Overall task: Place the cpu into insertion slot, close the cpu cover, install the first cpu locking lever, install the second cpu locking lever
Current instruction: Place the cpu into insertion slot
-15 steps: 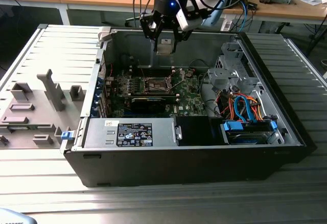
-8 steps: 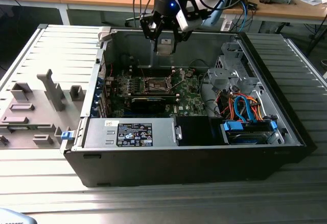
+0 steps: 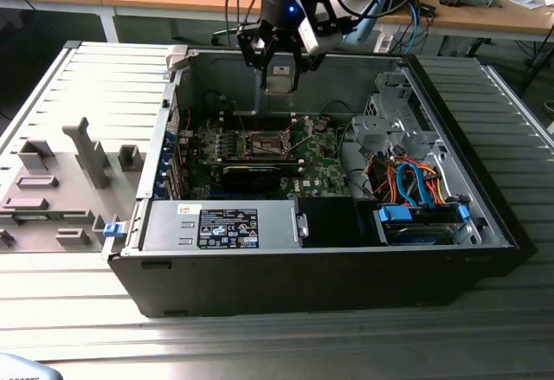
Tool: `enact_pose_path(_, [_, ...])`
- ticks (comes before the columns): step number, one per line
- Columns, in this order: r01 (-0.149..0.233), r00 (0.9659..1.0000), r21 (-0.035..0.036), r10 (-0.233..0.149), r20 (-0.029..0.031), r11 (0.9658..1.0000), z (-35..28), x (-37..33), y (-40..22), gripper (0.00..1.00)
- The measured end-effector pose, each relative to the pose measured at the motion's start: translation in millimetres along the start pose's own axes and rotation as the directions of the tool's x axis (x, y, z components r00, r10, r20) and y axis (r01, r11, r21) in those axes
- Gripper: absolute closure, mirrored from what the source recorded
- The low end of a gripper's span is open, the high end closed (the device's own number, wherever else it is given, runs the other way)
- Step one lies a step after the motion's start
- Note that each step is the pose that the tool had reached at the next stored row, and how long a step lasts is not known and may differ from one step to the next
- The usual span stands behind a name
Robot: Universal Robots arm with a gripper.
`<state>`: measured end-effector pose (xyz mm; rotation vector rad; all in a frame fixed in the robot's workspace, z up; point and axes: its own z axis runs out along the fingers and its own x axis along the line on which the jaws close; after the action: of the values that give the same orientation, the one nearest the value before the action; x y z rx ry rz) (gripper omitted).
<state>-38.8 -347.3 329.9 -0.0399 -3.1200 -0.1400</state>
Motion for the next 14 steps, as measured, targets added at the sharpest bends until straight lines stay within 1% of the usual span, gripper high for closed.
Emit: enact_pose_path(14, [0.0, 1.0, 0.0, 0.0, 0.0001, 1.0, 3.9, -0.1, -0.4, 0.46])
